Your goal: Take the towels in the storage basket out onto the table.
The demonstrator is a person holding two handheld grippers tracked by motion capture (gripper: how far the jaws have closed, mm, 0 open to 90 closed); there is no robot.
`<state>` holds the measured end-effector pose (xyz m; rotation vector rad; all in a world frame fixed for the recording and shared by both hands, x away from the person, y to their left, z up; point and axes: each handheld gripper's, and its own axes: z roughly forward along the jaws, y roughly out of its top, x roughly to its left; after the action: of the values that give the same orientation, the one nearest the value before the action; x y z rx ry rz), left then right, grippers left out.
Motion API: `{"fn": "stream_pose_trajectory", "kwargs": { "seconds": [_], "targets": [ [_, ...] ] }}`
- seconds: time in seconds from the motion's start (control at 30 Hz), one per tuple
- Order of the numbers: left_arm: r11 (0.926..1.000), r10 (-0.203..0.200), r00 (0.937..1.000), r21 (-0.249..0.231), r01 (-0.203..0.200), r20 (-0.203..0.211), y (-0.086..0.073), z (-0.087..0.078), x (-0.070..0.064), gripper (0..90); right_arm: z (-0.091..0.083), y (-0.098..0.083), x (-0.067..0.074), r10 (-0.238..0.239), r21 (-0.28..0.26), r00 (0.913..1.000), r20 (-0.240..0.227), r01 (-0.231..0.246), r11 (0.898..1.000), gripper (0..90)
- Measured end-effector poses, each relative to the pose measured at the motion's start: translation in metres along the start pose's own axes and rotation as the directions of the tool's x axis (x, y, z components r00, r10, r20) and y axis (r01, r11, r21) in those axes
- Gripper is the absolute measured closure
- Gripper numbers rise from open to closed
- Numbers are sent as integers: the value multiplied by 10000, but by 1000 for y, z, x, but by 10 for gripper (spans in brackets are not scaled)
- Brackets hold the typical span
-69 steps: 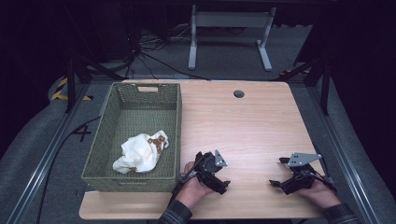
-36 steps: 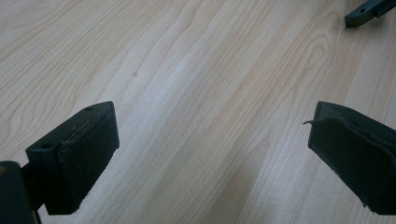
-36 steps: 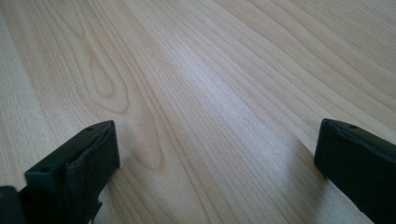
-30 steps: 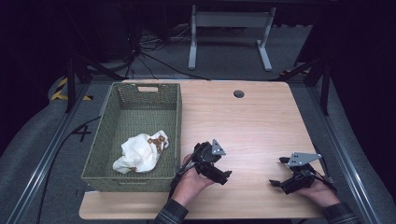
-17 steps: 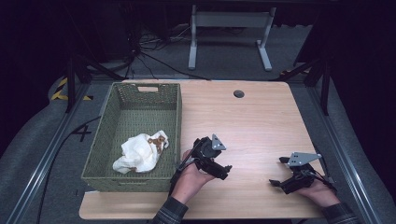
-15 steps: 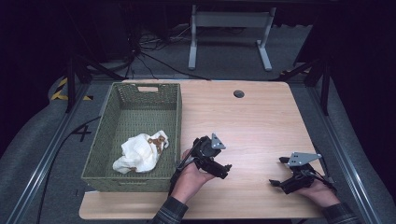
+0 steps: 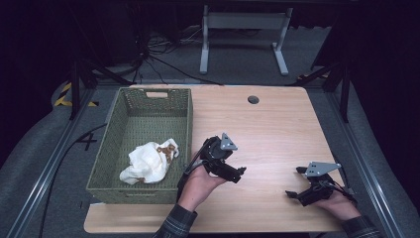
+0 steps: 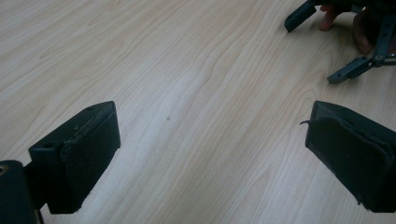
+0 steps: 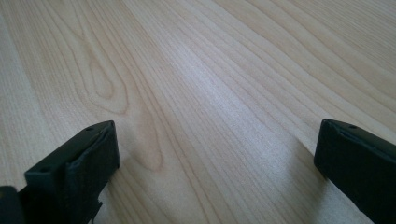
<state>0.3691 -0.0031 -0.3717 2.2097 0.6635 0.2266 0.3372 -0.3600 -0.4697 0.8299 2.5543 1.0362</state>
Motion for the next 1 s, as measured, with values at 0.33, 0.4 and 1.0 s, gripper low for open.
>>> {"fn": "stream_pose_trajectory", "kwargs": {
  "seconds": [0.33,0.4,1.0],
  "targets": [
    [10000,15,10000,-68,-15,20,10,-16,15,38,0,0,0,1,1,10000,-1,-1,10000,3],
    [10000,-1,9999,-87,3,161,12,-19,18,38,0,0,0,26,8,10000,9,-26,10000,3],
    [10000,36,10000,-32,-36,-14,11,-52,43,44,0,0,0,29,7,10000,13,-29,10000,3]
  ]
}}
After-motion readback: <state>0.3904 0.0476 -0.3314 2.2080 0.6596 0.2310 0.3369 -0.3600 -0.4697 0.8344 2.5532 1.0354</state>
